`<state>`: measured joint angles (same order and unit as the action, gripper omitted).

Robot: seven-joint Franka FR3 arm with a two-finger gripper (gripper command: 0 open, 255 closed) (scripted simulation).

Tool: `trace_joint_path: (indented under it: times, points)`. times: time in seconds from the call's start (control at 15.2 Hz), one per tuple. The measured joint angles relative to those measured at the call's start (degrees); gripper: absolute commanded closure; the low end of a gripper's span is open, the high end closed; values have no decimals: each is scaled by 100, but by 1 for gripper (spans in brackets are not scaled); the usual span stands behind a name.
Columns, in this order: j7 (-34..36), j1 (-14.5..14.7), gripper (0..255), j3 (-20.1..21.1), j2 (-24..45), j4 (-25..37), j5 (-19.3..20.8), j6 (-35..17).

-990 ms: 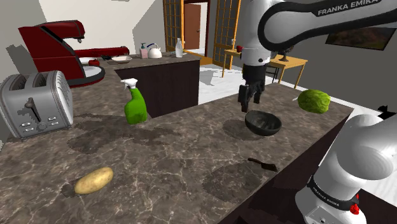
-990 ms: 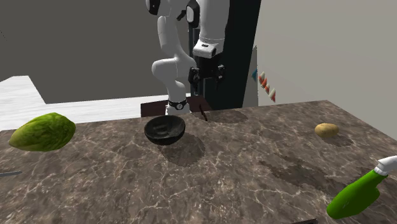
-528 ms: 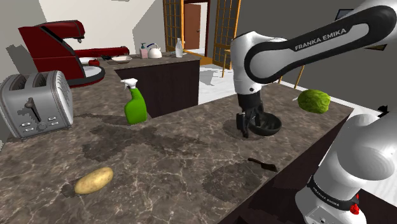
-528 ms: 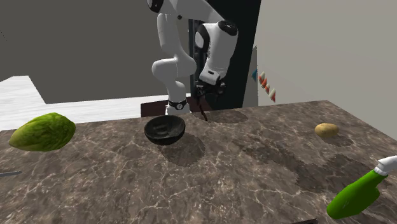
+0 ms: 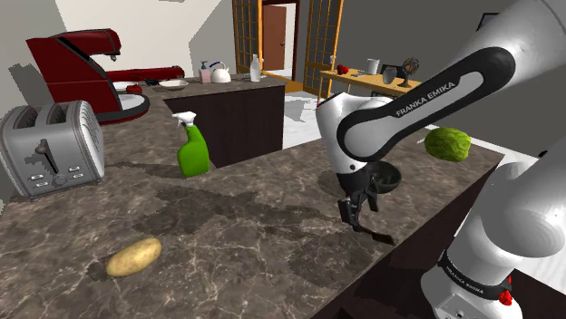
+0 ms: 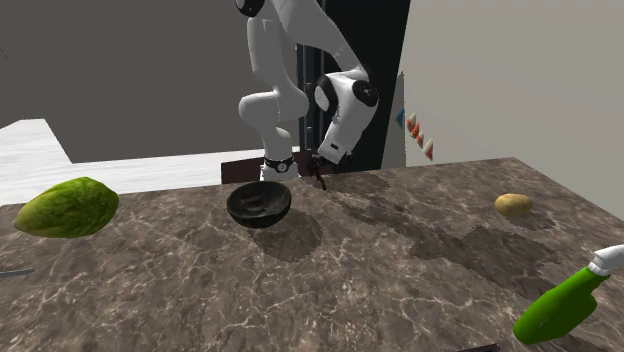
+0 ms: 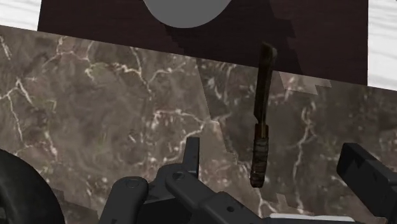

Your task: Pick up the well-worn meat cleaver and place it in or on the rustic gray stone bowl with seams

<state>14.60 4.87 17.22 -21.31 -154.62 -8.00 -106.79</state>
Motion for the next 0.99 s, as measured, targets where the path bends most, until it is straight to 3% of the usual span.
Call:
trace_joint_path:
  times: [0.4,0.79,0.86,0.99]
  points:
    - [19,30,0,62,164,-380,-58,-504]
    - [6,30,0,60,155,-444,-62,-561]
    - [6,30,255,60,155,-445,-62,-562]
    - [6,30,255,60,155,-446,-62,-563]
